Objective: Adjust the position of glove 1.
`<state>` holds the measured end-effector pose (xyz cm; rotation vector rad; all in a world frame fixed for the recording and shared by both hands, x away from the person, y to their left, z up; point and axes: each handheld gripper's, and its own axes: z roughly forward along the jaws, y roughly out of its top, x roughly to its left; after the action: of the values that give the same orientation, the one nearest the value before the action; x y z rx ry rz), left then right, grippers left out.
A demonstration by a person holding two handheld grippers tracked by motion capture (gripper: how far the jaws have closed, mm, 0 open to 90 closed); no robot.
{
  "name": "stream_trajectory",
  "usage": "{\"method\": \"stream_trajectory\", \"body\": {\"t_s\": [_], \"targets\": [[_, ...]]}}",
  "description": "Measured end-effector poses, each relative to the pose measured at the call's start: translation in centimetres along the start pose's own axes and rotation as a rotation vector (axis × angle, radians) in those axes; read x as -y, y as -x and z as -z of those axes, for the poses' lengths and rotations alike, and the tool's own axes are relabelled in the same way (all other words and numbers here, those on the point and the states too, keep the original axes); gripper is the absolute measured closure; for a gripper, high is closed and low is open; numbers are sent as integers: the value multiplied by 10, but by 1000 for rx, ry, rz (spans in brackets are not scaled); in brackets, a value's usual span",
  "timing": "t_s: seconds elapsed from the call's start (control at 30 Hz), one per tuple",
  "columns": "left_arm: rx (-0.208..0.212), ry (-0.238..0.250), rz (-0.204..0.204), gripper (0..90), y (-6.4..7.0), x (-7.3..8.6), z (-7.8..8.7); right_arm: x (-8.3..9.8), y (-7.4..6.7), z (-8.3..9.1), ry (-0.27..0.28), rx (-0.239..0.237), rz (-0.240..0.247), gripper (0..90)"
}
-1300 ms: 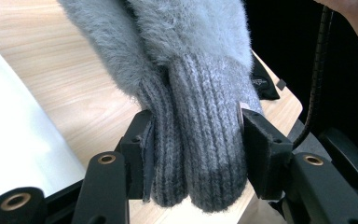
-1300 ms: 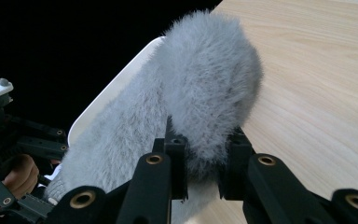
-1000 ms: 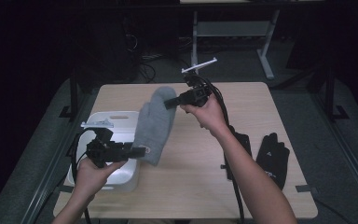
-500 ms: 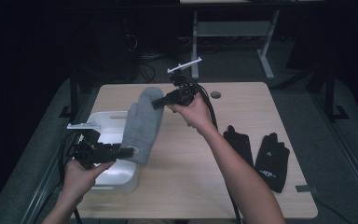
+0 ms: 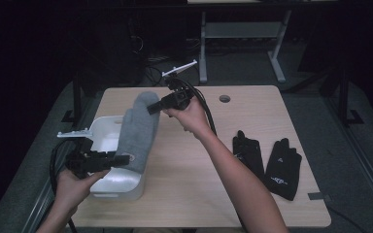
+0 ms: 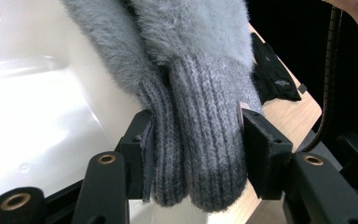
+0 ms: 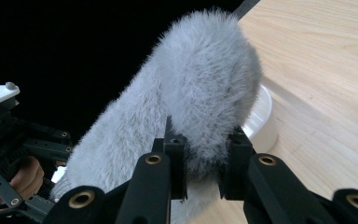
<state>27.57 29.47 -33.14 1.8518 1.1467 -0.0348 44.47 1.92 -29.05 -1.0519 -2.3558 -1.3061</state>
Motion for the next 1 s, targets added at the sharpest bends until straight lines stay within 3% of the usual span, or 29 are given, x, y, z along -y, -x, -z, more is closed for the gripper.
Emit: {"method": "stream_trajectory", "body": {"t_s": [0.67,1.0], "targets": [[-15,4,42,497,-15,12,13,-6,-4,-28,-26,-32,-10,757],[-28,-1,69,496,-25,21,12,-6,-3,-44,-48,-33,-8,752]]}}
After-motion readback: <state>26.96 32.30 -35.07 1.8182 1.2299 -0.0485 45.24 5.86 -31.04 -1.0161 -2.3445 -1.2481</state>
